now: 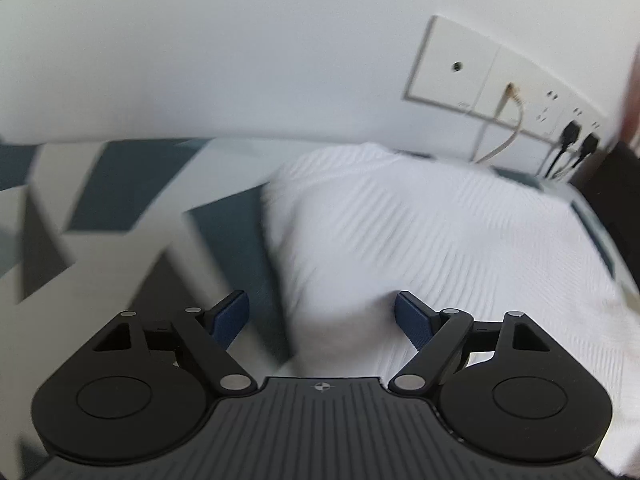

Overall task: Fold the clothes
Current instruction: 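Press the folded sweater flat with both open grippers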

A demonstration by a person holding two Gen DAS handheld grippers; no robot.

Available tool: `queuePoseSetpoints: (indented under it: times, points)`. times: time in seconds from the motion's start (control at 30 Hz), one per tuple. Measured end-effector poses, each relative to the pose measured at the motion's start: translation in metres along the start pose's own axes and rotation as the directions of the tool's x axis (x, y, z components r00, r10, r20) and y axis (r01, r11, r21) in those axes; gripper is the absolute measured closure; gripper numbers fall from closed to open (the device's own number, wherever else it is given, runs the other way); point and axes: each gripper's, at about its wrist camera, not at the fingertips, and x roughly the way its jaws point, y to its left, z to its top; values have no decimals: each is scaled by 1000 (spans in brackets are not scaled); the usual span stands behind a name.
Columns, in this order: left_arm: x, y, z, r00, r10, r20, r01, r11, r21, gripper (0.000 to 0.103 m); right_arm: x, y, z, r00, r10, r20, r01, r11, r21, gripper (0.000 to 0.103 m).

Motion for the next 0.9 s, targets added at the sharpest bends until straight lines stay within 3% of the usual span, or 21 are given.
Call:
queuePoseSetpoints:
  times: [0.07,0.1,0.33,0.5,0.67,0.8,0.9]
  points:
    - [8,0,7,996,-85,-9,85,996,3,75,2,-1,0,1000,-13,19,13,1000,2,73]
    - [9,-1,10,994,-103,-23,103,995,-5,83,3,0,0,999,-22,28,23,1000,-5,74]
    - [-13,9,-11,996,-86,-38,89,992,87,85,23,10,23,994,-87,64,93,990,-105,78]
    - [-62,44,-46,995,-80,-61,79,997,-13,86,41,29,46,995,-96,8,95,967,-235,77]
    - [-129,76,-119,995,-66,-80,49,978,-204,86,63,55,50,998,-44,-54,20,923,-383,77]
    - [-174,74,-178,995,-30,-90,1,953,-303,84,89,90,53,993,-7,-114,-46,891,-452,77]
    - [-189,58,-198,992,-36,-122,-1,957,-292,82,112,122,53,990,10,-140,-84,840,-536,77]
